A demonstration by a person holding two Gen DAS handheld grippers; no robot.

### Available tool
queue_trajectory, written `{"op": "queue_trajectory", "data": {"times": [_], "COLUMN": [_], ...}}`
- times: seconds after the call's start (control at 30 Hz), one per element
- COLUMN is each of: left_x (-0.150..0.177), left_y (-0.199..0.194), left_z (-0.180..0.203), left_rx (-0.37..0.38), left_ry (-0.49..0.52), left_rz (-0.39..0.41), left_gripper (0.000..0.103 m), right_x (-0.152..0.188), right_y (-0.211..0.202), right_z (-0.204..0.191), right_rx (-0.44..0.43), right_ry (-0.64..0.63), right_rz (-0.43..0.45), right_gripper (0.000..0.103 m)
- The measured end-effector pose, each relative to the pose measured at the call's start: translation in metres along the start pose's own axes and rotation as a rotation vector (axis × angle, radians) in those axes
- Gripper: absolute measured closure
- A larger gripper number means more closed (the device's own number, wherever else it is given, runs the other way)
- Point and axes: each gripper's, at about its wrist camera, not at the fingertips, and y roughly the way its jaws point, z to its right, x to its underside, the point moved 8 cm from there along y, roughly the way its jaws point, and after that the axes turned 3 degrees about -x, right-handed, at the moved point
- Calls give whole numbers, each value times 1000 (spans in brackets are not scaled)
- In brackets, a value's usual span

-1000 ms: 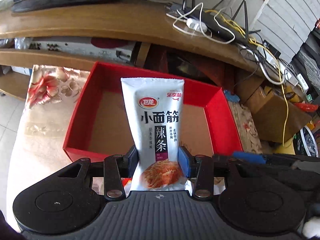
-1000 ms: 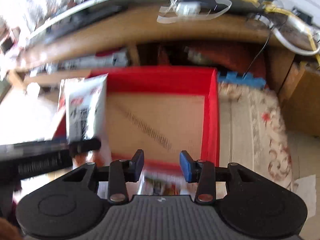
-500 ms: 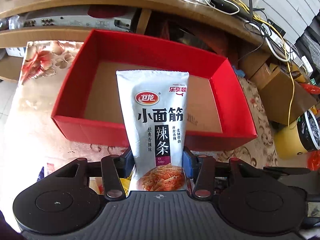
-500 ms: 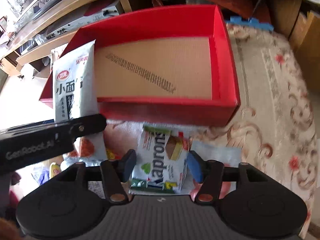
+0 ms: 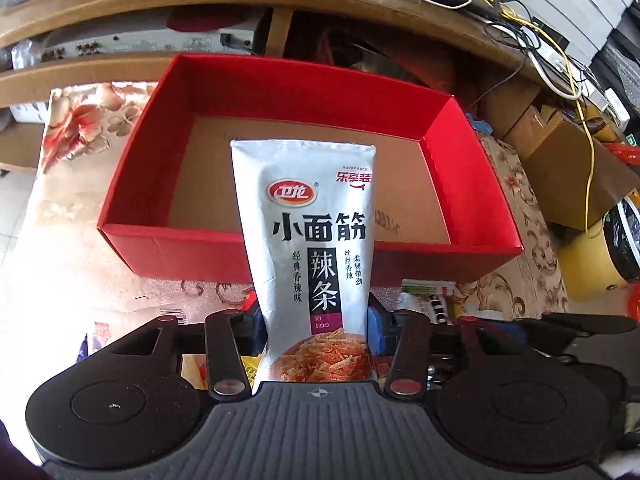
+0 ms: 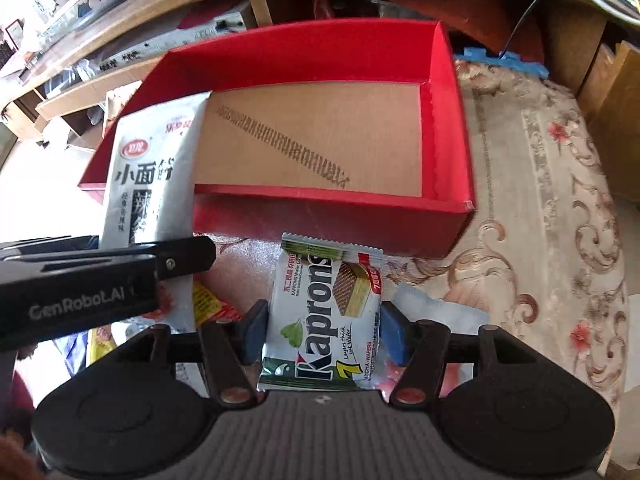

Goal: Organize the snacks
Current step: 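Carry the white bag and Kaprons wafer over the red box with both tools, then open both tools to drop the bag and wafer into the box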

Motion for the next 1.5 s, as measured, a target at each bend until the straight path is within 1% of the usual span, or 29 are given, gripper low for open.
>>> {"op": "queue_trajectory", "data": {"times": [0.27,0.43,0.53,0.63,0.77,0.93,1.17,1.23,1.5], "left_x": [-2,-22,-36,-51,-71,-85,-84,-81,-72], "left_y": [-19,-30,-32,-29,-18,9,43,50,62], "left_z": [7,10,12,10,3,-6,-17,-21,-29], "left_rx": [39,69,72,58,42,9,-15,-24,-64], "left_ry": [1,-25,-38,-43,-65,-77,-90,-99,-95], "left_rz": [36,82,108,130,146,128,81,65,27], "left_gripper": [50,50,50,50,50,50,50,51,51], "right_x": [-7,-25,-44,-62,-85,-106,-115,-115,-112], "right_y": [-37,-53,-52,-46,-32,-4,33,37,45], "right_z": [2,-1,-6,-7,2,17,21,18,11], "right_rx": [-34,-50,-36,-22,29,67,87,124,182], "right_ry": [18,28,14,17,19,40,9,-33,-99], "right_rz": [79,137,168,196,223,223,189,202,202], "right_gripper": [48,48,48,48,48,48,48,48,47]}}
